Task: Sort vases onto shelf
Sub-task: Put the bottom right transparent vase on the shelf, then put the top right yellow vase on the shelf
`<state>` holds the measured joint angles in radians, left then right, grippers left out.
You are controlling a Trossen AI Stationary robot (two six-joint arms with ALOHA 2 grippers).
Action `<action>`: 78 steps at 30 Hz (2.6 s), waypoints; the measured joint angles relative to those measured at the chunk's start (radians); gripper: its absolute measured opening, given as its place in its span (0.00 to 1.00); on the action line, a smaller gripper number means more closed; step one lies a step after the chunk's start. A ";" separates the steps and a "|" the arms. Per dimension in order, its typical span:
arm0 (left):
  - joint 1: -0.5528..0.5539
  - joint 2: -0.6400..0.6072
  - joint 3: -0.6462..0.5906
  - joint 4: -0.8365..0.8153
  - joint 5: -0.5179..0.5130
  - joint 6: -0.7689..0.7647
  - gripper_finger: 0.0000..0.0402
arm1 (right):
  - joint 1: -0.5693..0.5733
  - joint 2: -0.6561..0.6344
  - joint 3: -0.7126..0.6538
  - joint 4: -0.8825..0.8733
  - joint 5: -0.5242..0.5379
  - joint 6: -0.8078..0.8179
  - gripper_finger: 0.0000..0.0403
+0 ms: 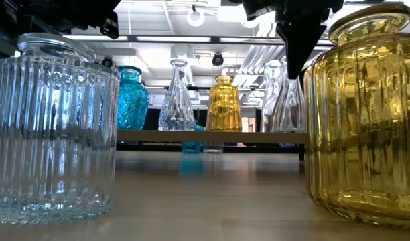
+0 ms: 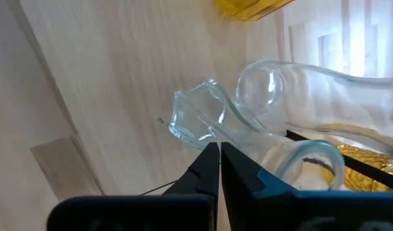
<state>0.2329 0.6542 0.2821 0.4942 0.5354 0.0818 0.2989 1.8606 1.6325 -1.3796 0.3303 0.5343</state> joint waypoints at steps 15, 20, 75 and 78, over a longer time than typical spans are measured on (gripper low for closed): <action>0.000 0.000 0.000 0.000 0.000 0.000 0.00 | 0.000 0.000 0.000 0.000 0.035 0.003 0.00; 0.000 0.000 0.000 0.000 0.000 0.000 0.00 | 0.017 0.000 0.034 -0.002 0.036 -0.026 0.00; 0.000 0.000 0.000 -0.003 0.000 0.000 0.00 | -0.645 -0.943 -0.989 0.624 0.308 0.255 0.62; 0.000 0.000 0.000 -0.003 0.000 0.000 0.00 | -0.675 -0.918 -0.997 0.642 0.305 0.258 0.66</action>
<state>0.2327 0.6540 0.2821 0.4908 0.5354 0.0822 -0.3765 0.9430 0.6355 -0.7377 0.6355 0.7925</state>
